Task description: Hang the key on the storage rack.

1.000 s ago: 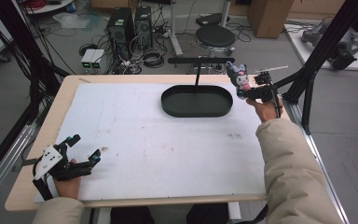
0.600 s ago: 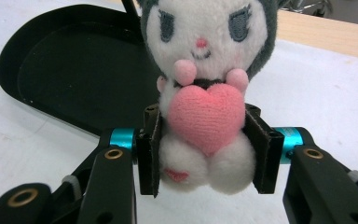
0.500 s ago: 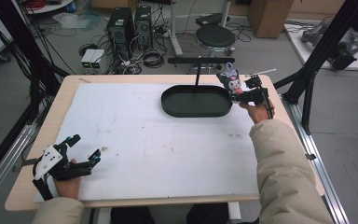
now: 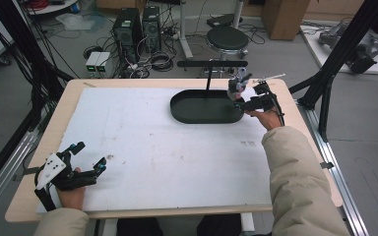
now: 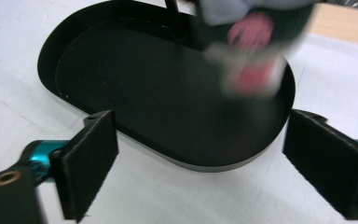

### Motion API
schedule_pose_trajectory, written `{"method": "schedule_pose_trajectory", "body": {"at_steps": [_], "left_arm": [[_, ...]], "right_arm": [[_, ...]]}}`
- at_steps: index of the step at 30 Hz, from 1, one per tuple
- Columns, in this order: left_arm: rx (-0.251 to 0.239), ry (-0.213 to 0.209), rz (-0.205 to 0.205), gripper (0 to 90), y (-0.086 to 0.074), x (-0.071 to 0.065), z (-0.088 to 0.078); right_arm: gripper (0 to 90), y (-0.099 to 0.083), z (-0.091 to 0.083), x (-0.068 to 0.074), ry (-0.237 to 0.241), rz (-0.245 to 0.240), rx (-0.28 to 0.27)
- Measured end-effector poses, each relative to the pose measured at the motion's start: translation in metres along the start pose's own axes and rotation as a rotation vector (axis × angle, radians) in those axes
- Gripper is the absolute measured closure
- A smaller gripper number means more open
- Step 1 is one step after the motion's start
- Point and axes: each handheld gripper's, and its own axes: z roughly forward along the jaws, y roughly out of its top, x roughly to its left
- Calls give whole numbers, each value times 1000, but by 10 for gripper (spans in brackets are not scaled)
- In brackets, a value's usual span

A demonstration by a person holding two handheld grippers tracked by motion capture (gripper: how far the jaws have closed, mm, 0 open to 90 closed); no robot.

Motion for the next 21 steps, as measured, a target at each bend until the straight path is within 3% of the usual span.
{"method": "schedule_pose_trajectory", "body": {"at_steps": [4, 8, 9, 13, 21], "left_arm": [[-2, 1, -2, 34, 0, 0, 0], [1, -1, 0, 34, 0, 0, 0], [-4, 1, -5, 34, 0, 0, 0], [-1, 0, -1, 34, 0, 0, 0], [-1, 2, -1, 34, 0, 0, 0]], "right_arm": [[6, 0, -8, 3, 17, -25, -31], [6, -4, -24, 10, 39, -62, -107], [6, -8, -35, 14, 61, -93, -150], [6, -14, -49, 20, 88, -132, -196], [6, -46, -74, 33, 194, -205, -354]]}}
